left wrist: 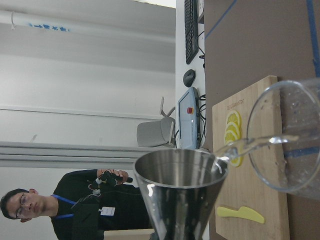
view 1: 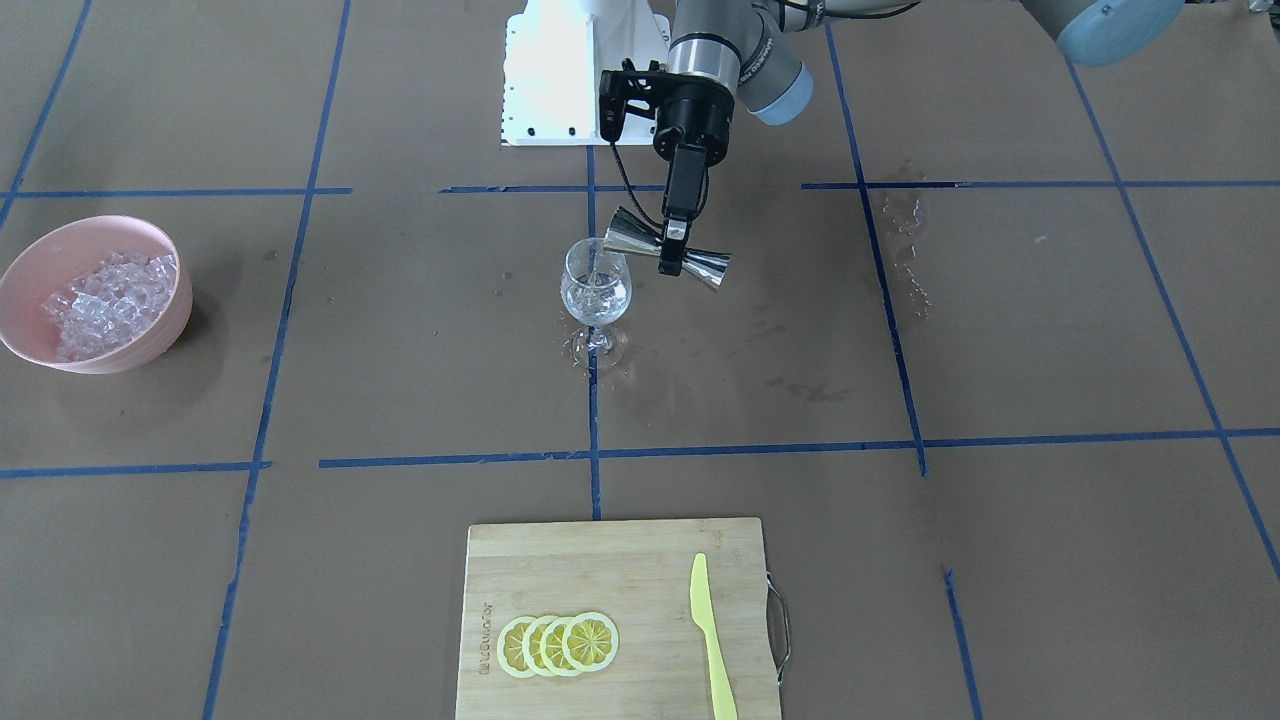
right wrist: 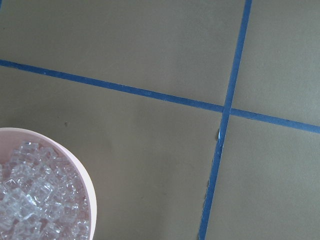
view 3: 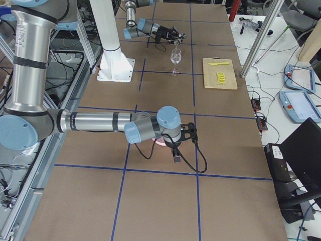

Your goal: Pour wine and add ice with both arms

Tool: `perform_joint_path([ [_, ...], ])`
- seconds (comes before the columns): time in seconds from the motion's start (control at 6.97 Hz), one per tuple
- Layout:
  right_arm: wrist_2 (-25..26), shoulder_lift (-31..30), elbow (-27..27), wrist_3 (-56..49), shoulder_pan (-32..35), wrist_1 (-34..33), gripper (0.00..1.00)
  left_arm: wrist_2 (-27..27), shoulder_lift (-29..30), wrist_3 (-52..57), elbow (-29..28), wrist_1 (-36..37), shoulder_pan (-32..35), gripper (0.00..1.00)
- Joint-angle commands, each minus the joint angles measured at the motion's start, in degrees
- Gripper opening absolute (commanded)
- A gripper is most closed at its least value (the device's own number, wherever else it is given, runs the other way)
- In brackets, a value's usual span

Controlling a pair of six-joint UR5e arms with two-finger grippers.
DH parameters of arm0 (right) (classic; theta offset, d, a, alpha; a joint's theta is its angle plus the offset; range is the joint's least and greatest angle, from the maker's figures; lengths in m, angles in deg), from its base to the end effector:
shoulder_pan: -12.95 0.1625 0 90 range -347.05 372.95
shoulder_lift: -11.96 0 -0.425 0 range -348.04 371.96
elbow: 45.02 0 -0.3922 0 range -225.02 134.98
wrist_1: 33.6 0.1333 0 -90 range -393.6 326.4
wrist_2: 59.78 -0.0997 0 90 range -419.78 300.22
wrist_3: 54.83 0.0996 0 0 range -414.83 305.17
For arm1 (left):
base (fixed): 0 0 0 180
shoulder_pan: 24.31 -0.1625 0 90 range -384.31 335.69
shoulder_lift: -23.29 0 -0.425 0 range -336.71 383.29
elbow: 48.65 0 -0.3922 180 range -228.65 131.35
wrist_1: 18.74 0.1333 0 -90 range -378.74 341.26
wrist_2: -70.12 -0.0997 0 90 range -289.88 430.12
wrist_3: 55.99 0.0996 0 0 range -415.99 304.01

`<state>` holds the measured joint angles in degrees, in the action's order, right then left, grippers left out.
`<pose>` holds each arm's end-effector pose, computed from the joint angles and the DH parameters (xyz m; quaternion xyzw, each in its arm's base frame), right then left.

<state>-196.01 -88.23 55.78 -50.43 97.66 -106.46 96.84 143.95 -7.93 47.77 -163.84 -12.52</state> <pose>0.0212 -0.4368 0.6118 0.1086 -0.3985 -0.0676 0.9082 0.5131 -0.3342 0.1903 0.6869 -0.1918 0.3559 0.6040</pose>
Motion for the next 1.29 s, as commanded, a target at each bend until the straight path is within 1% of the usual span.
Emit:
perform_joint_path([
  [0.0, 0.0, -0.1, -0.1, 0.0, 0.0, 0.0, 1.0, -1.0, 0.1, 2.1, -0.1, 0.0, -0.5, 0.0],
  [0.57, 0.0, -0.1, 0.0, -0.1, 0.0, 0.0, 1.0, -0.8, 0.0, 2.0, 0.2, -0.4, -0.6, 0.0],
  [0.72, 0.0, 0.0, 0.0, -0.1, 0.0, 0.0, 1.0, -0.6, 0.1, 1.8, 0.6, -1.5, -0.6, 0.0],
  [1.0, 0.0, 0.1, 0.0, 0.0, -0.1, 0.0, 1.0, -0.1, -0.7, 2.2, 0.7, -8.1, -0.4, 0.0],
  [1.15, 0.0, 0.2, 0.0, -0.1, 0.0, 0.0, 1.0, 2.4, -1.1, 2.2, 2.2, -9.9, 0.2, 0.0],
])
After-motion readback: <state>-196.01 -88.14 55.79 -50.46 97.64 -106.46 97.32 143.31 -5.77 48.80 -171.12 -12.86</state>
